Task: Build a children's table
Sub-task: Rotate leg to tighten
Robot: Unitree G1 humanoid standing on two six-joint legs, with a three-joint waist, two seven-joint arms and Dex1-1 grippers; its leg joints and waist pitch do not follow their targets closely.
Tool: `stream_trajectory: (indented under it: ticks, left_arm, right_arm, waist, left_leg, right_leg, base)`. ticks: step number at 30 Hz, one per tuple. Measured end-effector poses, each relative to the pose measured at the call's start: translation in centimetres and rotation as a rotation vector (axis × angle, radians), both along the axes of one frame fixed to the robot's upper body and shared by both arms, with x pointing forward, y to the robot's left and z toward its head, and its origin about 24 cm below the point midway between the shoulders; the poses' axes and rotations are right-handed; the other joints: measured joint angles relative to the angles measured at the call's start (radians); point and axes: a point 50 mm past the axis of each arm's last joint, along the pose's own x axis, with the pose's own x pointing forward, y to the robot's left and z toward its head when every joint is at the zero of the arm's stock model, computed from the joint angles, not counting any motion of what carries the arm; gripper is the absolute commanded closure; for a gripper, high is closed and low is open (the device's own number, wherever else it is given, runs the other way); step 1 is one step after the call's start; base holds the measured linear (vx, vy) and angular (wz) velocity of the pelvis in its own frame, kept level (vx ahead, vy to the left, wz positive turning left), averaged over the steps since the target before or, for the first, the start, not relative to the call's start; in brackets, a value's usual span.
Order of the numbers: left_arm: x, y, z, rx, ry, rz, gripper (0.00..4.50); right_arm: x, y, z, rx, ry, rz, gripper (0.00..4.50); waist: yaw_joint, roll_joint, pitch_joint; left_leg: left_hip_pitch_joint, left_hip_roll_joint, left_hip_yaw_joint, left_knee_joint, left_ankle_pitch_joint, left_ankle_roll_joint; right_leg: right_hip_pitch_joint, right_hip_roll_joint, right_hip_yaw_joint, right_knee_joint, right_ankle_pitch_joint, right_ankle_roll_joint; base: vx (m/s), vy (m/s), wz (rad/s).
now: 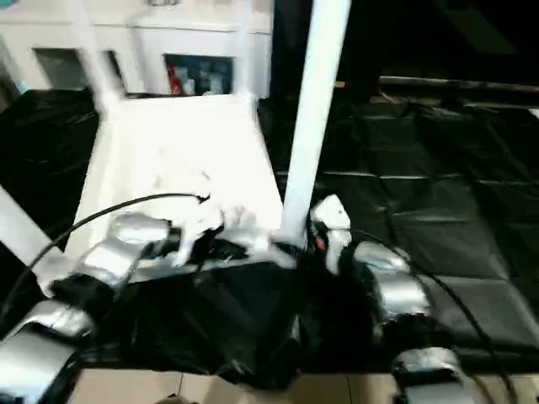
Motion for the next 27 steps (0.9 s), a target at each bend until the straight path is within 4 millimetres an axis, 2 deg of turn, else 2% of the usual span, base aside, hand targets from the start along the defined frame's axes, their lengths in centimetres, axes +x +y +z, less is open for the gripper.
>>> stream_trajectory:
  ticks: [5, 8, 12, 13, 14, 15, 19, 23, 27]
  left_arm:
    - [1.0, -1.8, -0.1, 0.005, -0.035, 0.133, 4.5]
    - [1.3, -2.3, -0.1, 0.004, -0.037, 0.167, 4.5]
    - [1.4, -2.3, -0.1, -0.002, -0.036, 0.174, 4.5]
    - [1.4, -2.3, 0.0, -0.005, -0.037, 0.169, 4.5]
    - [1.4, -2.3, 0.0, -0.006, -0.037, 0.166, 4.5]
    - [1.3, -2.3, 0.0, -0.009, -0.037, 0.158, 4.5]
    - [1.1, -1.7, 0.1, -0.018, -0.03, 0.105, 4.5]
    - [0.4, -0.1, 0.1, -0.017, -0.022, 0.01, 4.5]
    - [-0.6, 0.7, 0.2, -0.02, 0.001, -0.104, 4.5]
  right_arm:
    - [1.8, 2.1, -0.2, 0.033, 0.011, -0.311, 1.8]
    - [2.3, 2.8, 0.0, 0.019, 0.005, -0.386, 1.8]
    - [2.4, 3.0, 0.1, -0.002, -0.028, -0.387, 1.8]
    - [2.4, 2.8, 0.2, 0.004, -0.03, -0.376, 1.8]
    - [2.4, 2.7, 0.2, 0.011, -0.029, -0.368, 1.24]
    - [2.3, 2.5, 0.2, 0.021, -0.025, -0.351, 1.1]
    - [1.7, 1.3, 0.4, 0.01, -0.038, -0.196, 0.89]
    - [0.4, 0.0, 0.7, -0.055, -0.045, 0.046, 0.89]
    - [-0.5, -0.6, 1.1, -0.058, -0.025, 0.216, 0.89]
  waist:
    - [-0.015, 0.0, 0.0]
    - [-0.014, 0.002, -0.001]
    - [-0.013, 0.006, -0.002]
    - [-0.013, 0.007, -0.002]
    - [-0.012, 0.008, -0.001]
    - [-0.011, 0.009, -0.001]
    - [-0.007, 0.009, -0.001]
    - [0.005, 0.01, -0.001]
    - [0.012, 0.009, -0.001]
  left_leg:
    - [0.002, 0.0, 0.0, 0.0, 0.0, 0.0]
    - [0.002, -0.001, 0.0, -0.002, 0.0, 0.0]
    - [0.001, -0.001, 0.0, -0.003, 0.0, 0.0]
    - [0.0, -0.001, 0.0, -0.003, 0.0, 0.0]
    - [0.0, -0.001, 0.0, -0.003, 0.0, 0.0]
    - [0.0, -0.001, 0.0, -0.003, 0.0, 0.0]
    - [-0.002, -0.001, 0.0, -0.004, 0.0, 0.0]
    - [-0.002, 0.0, 0.0, -0.007, 0.0, 0.0]
    - [-0.005, 0.0, 0.0, -0.006, 0.0, 0.0]
  right_leg:
    - [0.001, 0.0, 0.0, 0.0, 0.0, 0.001]
    - [0.001, 0.0, 0.0, 0.0, 0.0, 0.001]
    - [0.0, 0.0, 0.0, 0.0, 0.001, -0.002]
    - [0.0, 0.0, 0.0, 0.0, 0.002, -0.002]
    - [-0.001, 0.0, 0.0, 0.0, 0.001, -0.002]
    - [-0.001, 0.0, 0.0, 0.0, 0.001, -0.002]
    - [-0.003, 0.0, 0.0, -0.001, 0.001, -0.001]
    - [-0.004, 0.001, -0.001, -0.001, 0.0, -0.001]
    - [-0.005, 0.001, -0.001, -0.001, -0.001, -0.001]
  base:
    - [0.0, 0.0, 0.0]
    - [0.0, 0.0, 0.0]
    - [0.0, 0.0, 0.0]
    - [0.0, 0.0, 0.0]
    - [0.0, 0.0, 0.0]
    - [0.0, 0.0, 0.0]
    - [0.0, 0.0, 0.0]
    - [0.0, 0.0, 0.0]
    - [0.0, 0.0, 0.0]
